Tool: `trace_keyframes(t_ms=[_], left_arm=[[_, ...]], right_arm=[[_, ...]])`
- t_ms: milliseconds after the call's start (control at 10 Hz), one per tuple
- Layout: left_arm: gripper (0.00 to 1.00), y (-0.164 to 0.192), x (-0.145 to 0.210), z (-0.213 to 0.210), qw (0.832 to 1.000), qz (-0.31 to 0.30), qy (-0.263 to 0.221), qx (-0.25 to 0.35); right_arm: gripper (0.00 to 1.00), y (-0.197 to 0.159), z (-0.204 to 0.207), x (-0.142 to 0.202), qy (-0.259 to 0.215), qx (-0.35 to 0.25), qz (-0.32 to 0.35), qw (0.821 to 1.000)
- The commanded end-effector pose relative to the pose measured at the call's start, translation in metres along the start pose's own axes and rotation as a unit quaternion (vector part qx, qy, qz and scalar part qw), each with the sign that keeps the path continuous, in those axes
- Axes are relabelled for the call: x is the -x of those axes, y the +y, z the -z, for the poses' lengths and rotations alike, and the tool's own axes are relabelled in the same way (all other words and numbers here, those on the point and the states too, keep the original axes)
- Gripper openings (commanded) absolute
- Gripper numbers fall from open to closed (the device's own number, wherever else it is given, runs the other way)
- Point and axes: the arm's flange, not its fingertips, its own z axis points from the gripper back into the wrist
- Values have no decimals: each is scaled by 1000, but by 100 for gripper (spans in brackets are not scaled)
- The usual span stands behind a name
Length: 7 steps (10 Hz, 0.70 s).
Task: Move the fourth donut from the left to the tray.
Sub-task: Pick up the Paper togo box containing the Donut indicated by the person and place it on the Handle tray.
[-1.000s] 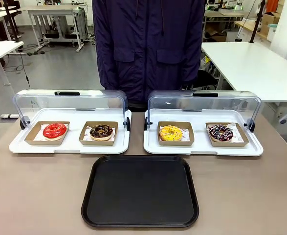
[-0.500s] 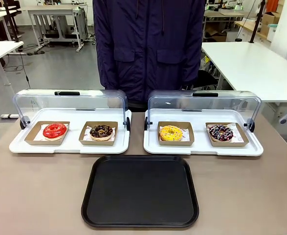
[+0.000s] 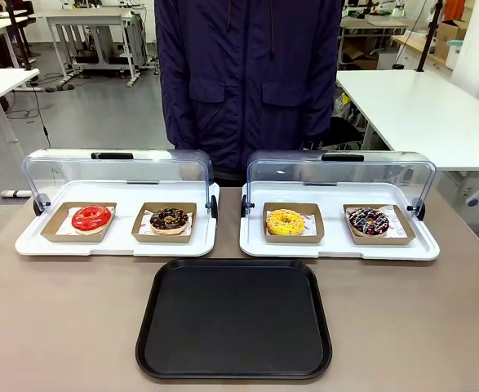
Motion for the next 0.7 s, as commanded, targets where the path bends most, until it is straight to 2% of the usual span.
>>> trace_keyframes(t_ms=[0,600], left_arm=[[100,-1,-1,-1,1000,4,-7,4],[100,-1,-1,-1,1000,4,-7,4]], right_arm=[[100,-3,1,0,-14,-1,-14,1000],[100,-3,1,0,-14,-1,-14,1000]])
